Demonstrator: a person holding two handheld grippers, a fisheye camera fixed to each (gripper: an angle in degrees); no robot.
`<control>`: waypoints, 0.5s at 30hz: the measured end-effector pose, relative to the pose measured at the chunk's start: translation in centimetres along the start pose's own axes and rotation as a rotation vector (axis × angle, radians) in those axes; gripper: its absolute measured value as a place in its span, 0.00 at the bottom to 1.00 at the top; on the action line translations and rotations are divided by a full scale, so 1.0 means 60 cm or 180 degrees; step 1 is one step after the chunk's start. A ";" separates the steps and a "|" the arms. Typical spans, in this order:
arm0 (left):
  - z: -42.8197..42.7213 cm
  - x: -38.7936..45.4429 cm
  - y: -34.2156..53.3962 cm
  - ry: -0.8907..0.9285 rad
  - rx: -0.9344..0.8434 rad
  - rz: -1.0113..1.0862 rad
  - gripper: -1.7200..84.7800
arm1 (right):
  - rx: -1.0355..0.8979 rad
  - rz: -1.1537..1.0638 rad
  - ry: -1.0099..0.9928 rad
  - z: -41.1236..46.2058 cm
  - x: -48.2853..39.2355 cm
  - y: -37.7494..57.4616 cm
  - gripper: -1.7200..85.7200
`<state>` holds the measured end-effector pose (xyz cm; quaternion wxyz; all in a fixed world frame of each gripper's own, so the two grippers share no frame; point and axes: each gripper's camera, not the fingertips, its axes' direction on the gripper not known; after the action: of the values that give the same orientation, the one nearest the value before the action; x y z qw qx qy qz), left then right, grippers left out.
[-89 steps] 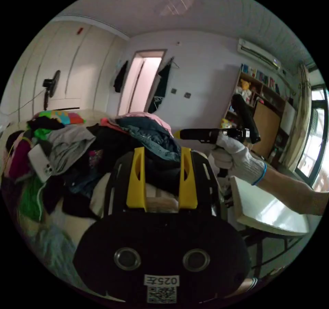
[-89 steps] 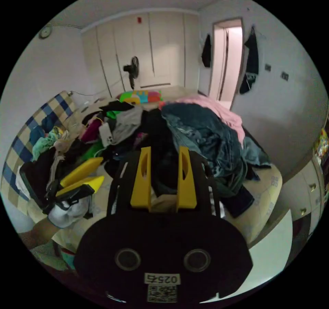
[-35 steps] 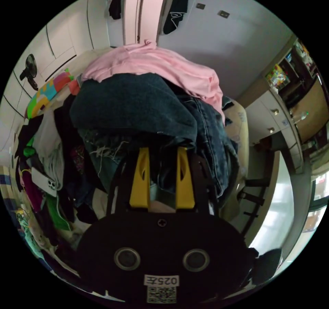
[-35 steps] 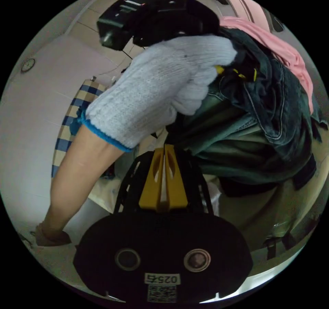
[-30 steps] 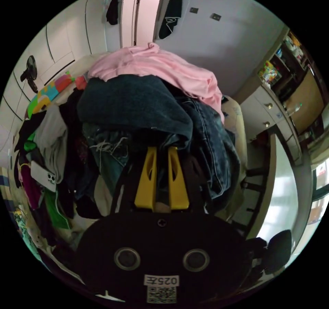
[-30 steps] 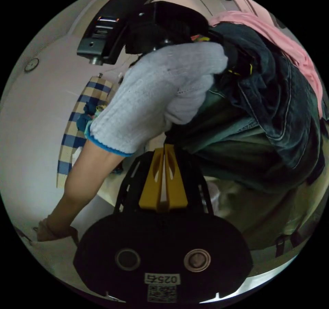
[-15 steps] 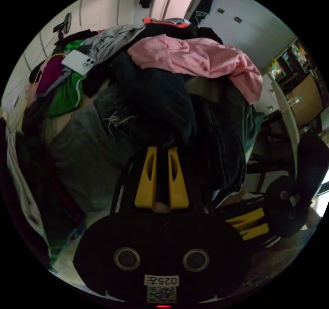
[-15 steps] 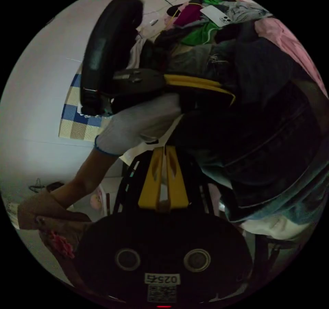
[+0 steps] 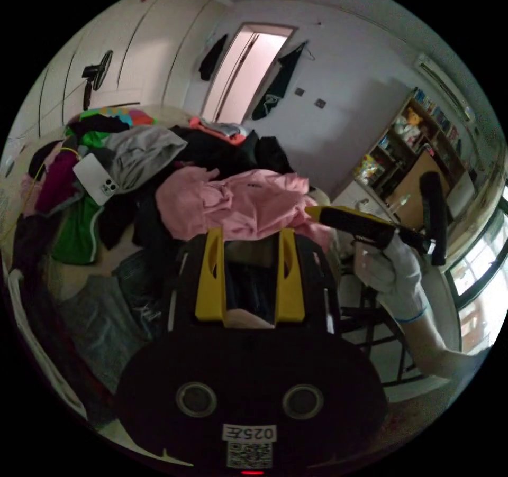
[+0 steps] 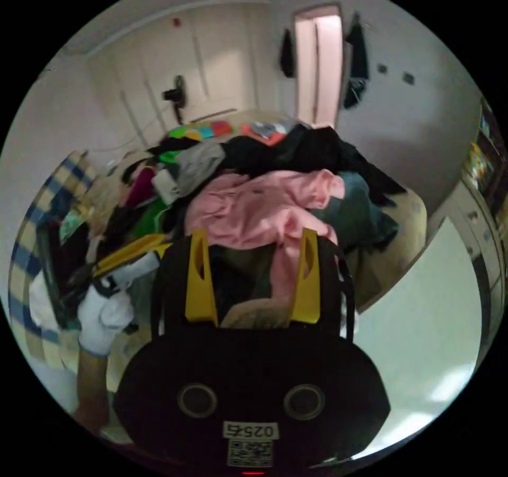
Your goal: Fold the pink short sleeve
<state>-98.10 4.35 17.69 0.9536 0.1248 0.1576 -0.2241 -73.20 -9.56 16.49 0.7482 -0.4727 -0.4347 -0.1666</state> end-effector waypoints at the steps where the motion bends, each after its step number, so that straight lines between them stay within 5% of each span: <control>1: 0.036 0.001 -0.021 -0.0174 -0.0105 0.0041 0.15 | -0.0246 0.0218 0.0164 0.049 0.017 -0.018 0.28; 5: 0.116 0.006 -0.043 -0.0375 -0.0386 0.0040 0.15 | -0.0942 0.0594 0.0020 0.180 0.063 -0.021 0.22; 10: 0.074 0.048 0.012 -0.0142 -0.0162 0.0340 0.16 | -0.0588 0.0080 -0.0083 0.143 0.045 0.065 0.09; 13: 0.003 0.080 0.062 -0.0077 0.0001 0.0683 0.16 | -0.0541 -0.0198 -0.1635 0.079 0.032 0.147 0.06; 15: -0.068 0.096 0.099 -0.0166 0.0217 0.0809 0.16 | -0.0473 -0.0569 -0.1892 0.035 0.000 0.208 0.06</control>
<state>-91.42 8.55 12.87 0.9733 0.1702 0.1079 -0.1098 -66.00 -1.58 9.81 0.5342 -0.5140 -0.6608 -0.1176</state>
